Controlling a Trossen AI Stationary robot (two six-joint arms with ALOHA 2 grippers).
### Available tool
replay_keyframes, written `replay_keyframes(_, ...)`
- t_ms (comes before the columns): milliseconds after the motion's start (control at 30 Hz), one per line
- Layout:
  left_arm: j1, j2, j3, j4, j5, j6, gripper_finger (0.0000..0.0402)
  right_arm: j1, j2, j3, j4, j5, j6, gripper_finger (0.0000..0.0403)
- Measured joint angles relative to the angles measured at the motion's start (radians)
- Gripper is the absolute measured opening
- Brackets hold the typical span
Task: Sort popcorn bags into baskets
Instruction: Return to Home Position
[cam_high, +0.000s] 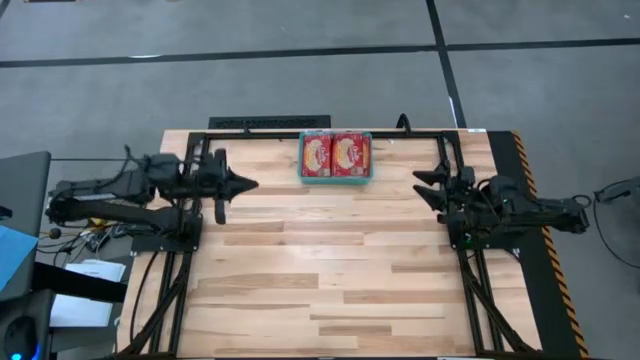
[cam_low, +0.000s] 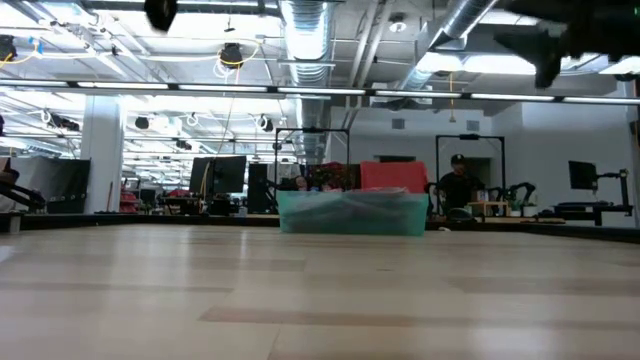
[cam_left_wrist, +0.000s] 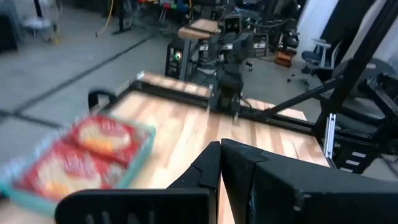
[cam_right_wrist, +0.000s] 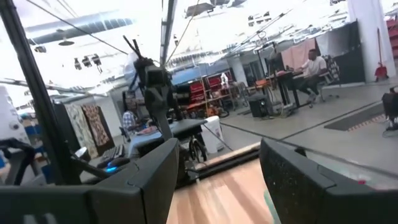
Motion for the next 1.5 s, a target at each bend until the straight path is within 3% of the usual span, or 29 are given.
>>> replay_keyframes(267, 0.0, -0.216, -0.437, 0.36, -0.014, -0.14, 0.0, 0.0, -0.123, -0.171, 0.032, 0.003, 0.061, 0.0249)
replay_keyframes(633, 0.0, -0.391, -0.717, 0.434, -0.07, -0.239, 0.0, 0.0, -0.119, -0.196, -0.027, 0.0, 0.087, 0.0249)
replay_keyframes(800, -0.001, -0.438, -0.777, 0.449, -0.072, -0.267, 0.0, -0.002, -0.119, -0.196, -0.035, 0.0, 0.106, 0.0249)
replay_keyframes(1133, -0.002, -0.502, -0.777, 0.414, -0.185, -0.203, 0.0, -0.002, -0.119, -0.197, -0.083, 0.037, 0.091, 0.0249)
replay_keyframes(1500, -0.002, -0.5, -0.776, 0.332, -0.194, -0.205, 0.0, -0.001, -0.111, -0.198, -0.141, 0.049, 0.114, 0.0249)
